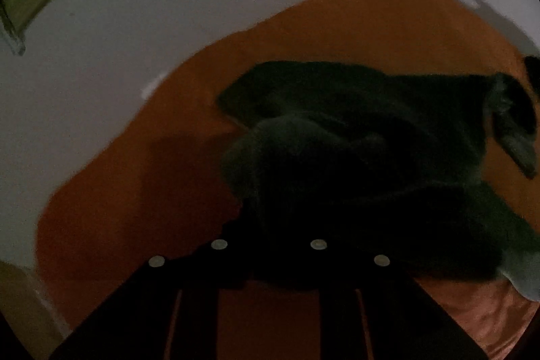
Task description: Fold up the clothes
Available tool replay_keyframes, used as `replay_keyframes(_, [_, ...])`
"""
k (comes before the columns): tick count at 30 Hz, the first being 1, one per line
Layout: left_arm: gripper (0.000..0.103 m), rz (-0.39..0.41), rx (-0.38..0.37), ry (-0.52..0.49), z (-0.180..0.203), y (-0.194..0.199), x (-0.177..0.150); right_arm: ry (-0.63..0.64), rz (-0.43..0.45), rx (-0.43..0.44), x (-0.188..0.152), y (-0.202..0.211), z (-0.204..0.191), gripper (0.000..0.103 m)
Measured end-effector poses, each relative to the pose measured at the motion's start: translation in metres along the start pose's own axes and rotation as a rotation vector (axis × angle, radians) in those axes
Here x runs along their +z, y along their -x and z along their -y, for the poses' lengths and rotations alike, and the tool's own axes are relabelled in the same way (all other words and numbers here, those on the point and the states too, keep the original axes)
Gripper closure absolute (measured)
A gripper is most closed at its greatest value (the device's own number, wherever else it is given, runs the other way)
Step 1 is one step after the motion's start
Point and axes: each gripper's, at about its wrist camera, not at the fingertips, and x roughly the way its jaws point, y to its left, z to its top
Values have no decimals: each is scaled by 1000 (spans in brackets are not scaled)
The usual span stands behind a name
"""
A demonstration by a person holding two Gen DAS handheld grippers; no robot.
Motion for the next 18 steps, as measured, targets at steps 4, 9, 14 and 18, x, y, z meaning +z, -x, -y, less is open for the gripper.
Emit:
replay_keyframes(4, [87,-133,13,-37,18,-46,-12,1,2,14,2,-1,-2,34])
replay_keyframes(9, [80,-155,73,-143,37,-54,-38,6,18,34,2,11,-6,34])
replay_keyframes(14, [67,-38,167,-357,73,-9,-46,12,34,54,3,22,-11,34])
replay_keyframes(18, [53,37,77,-425,103,36,-46,-2,72,103,7,43,-18,34])
